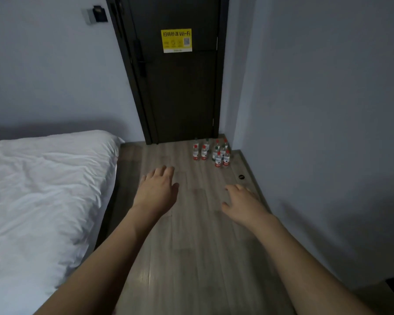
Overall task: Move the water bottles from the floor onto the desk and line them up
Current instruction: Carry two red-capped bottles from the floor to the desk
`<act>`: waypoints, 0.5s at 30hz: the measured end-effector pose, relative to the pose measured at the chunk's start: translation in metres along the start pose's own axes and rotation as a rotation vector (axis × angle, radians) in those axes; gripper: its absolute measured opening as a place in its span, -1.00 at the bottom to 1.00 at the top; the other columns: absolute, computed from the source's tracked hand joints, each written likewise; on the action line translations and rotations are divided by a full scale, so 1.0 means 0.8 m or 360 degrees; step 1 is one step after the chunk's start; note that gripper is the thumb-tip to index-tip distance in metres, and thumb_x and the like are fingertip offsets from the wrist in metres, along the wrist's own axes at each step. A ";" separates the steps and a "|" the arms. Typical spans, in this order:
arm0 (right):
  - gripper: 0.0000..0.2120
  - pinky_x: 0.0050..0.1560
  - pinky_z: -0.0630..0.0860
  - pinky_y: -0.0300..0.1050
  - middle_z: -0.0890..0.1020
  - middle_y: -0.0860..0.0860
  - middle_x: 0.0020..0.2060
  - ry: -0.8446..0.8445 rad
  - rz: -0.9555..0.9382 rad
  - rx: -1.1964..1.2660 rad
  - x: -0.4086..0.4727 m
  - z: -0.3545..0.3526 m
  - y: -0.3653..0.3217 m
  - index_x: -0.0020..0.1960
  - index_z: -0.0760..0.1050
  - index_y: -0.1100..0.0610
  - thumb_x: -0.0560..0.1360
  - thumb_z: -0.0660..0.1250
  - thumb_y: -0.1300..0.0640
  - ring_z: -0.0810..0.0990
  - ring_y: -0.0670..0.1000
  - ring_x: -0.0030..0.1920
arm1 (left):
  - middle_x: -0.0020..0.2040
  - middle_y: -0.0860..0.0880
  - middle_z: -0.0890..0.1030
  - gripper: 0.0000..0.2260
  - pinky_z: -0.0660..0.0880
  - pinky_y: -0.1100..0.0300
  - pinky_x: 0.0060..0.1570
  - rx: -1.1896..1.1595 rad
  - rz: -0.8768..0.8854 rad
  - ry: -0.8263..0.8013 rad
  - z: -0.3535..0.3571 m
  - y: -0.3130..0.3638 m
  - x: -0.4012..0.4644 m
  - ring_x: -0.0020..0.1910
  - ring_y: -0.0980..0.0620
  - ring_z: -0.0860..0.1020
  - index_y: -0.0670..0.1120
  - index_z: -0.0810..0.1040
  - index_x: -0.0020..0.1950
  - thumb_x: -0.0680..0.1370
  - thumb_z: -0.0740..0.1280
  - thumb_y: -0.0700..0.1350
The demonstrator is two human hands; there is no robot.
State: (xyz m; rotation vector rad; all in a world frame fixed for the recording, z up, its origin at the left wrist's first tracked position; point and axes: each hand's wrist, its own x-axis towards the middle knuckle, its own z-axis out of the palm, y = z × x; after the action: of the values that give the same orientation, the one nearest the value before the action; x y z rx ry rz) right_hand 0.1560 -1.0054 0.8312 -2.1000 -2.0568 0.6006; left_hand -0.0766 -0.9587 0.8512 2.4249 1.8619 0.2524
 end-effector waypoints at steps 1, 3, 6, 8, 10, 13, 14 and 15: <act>-0.48 0.40 0.28 -0.06 0.40 0.12 0.39 -0.0001 -0.0001 -0.0004 0.021 -0.006 0.003 0.48 0.28 0.14 0.57 0.23 0.00 0.35 0.12 0.39 | 0.49 -0.09 0.36 -0.52 0.32 -0.09 0.43 -0.0001 0.0003 -0.0007 0.003 -0.001 0.023 0.44 -0.11 0.36 -0.04 0.25 0.53 0.64 0.19 0.07; -0.47 0.41 0.27 -0.06 0.40 0.12 0.40 -0.0015 0.0014 -0.0002 0.063 -0.015 0.010 0.48 0.28 0.15 0.57 0.24 0.00 0.34 0.13 0.40 | 0.49 -0.09 0.35 -0.52 0.31 -0.09 0.44 -0.0009 -0.0003 -0.0044 0.013 -0.002 0.069 0.45 -0.11 0.35 -0.04 0.24 0.54 0.65 0.19 0.07; -0.48 0.40 0.28 -0.07 0.41 0.12 0.39 -0.0039 0.0039 0.0006 0.131 -0.019 0.023 0.47 0.30 0.14 0.56 0.24 0.00 0.34 0.13 0.40 | 0.50 -0.09 0.34 -0.51 0.30 -0.06 0.45 -0.0037 0.0003 -0.0102 0.037 -0.006 0.138 0.45 -0.11 0.35 -0.04 0.23 0.54 0.64 0.20 0.07; -0.47 0.38 0.29 -0.08 0.40 0.11 0.40 -0.0056 0.0053 0.0007 0.182 -0.020 0.030 0.48 0.28 0.13 0.56 0.24 -0.01 0.35 0.12 0.40 | 0.51 -0.08 0.33 -0.51 0.31 -0.03 0.44 -0.0049 0.0025 -0.0117 0.053 -0.013 0.186 0.45 -0.10 0.36 -0.03 0.22 0.54 0.64 0.20 0.07; -0.46 0.36 0.32 -0.08 0.41 0.10 0.39 -0.0072 0.0064 0.0006 0.239 -0.023 0.034 0.48 0.28 0.12 0.56 0.24 -0.02 0.37 0.11 0.38 | 0.52 -0.08 0.32 -0.51 0.32 -0.01 0.43 -0.0066 0.0028 -0.0111 0.065 -0.027 0.244 0.45 -0.10 0.35 -0.03 0.22 0.55 0.65 0.20 0.07; -0.45 0.36 0.35 -0.07 0.41 0.11 0.39 -0.0091 0.0083 0.0013 0.336 -0.033 0.037 0.49 0.27 0.14 0.56 0.24 -0.02 0.38 0.11 0.38 | 0.52 -0.09 0.31 -0.51 0.34 -0.01 0.42 -0.0097 0.0038 -0.0098 0.077 -0.054 0.341 0.45 -0.10 0.35 -0.04 0.22 0.55 0.65 0.19 0.06; -0.45 0.36 0.35 -0.05 0.40 0.11 0.40 -0.0098 0.0095 0.0015 0.367 -0.040 0.036 0.49 0.26 0.14 0.56 0.25 -0.01 0.37 0.11 0.38 | 0.52 -0.09 0.32 -0.51 0.34 -0.01 0.41 -0.0109 0.0046 -0.0102 0.078 -0.062 0.374 0.45 -0.10 0.36 -0.04 0.22 0.55 0.65 0.19 0.06; -0.44 0.37 0.35 -0.04 0.39 0.11 0.41 -0.0105 0.0106 0.0014 0.397 -0.048 0.035 0.50 0.26 0.14 0.56 0.25 -0.01 0.37 0.12 0.39 | 0.52 -0.09 0.32 -0.51 0.34 -0.01 0.41 -0.0121 0.0052 -0.0111 0.078 -0.070 0.407 0.44 -0.11 0.36 -0.05 0.22 0.55 0.65 0.19 0.06</act>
State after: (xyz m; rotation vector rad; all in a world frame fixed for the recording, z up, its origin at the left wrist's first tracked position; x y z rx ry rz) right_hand 0.1919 -0.6878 0.7979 -2.1795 -2.0209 0.6962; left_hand -0.0370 -0.6275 0.8086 2.3836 1.7531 0.2326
